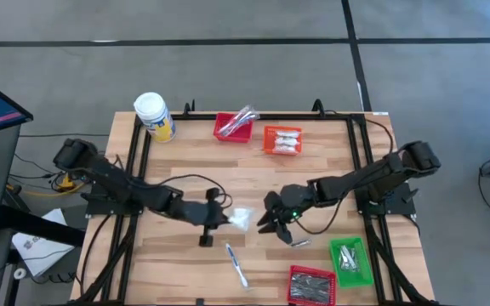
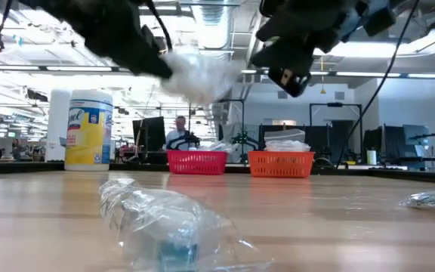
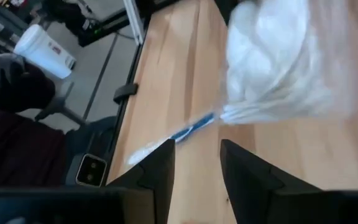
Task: Pick & Place Travel size toiletries
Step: Put the white cotton pack into the orange bin
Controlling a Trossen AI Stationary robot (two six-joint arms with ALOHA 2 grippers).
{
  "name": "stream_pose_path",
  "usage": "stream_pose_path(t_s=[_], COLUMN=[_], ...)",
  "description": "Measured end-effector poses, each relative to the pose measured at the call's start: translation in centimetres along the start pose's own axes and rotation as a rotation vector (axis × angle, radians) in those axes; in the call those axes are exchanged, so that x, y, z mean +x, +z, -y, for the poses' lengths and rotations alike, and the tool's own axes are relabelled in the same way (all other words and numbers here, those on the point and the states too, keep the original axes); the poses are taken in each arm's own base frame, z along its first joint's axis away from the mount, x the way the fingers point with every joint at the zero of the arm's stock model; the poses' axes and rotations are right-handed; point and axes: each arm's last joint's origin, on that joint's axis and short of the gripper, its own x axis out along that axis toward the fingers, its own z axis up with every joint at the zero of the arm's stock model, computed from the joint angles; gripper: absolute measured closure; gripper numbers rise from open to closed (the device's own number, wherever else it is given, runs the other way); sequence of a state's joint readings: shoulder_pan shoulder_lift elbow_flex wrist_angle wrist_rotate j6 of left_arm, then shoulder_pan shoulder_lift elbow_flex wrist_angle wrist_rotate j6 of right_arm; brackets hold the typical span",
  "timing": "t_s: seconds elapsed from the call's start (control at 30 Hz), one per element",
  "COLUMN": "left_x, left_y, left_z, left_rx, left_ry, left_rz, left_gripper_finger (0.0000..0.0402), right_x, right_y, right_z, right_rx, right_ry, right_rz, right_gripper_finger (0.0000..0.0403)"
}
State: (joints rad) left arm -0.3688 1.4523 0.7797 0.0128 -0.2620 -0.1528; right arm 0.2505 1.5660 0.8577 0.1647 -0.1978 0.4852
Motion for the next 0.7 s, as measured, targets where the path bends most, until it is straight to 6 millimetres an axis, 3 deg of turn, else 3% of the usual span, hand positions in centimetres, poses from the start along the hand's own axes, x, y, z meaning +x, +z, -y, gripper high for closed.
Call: stream_pose_path(t_s=[0.17,0.47,0.7], left_x=[-1.1,-0.5,-0.5], left_y=[0.3,-0.1,0.0], left_z=[1.0,1.2,1.2], left_rx=[0.105,0.152,0.146], left_ry=[0.075,0.075,0.05], left_rz=[0.049,0.026,0.034], left_gripper_finger=[0.0401,0.0401,0.0401], right_x=[-1.1,-2.5,-3.1], right_y=[1.0,2.7,3.9], right_z=[0.2,2.5,4.3], right_rx=[-0.034,-0.024,-0.009], right_ry=[-0.008,-0.041,0.037], right_rz=[0.049,0.101,0.135], right_gripper_finger=[0.028,0.0278,0.024])
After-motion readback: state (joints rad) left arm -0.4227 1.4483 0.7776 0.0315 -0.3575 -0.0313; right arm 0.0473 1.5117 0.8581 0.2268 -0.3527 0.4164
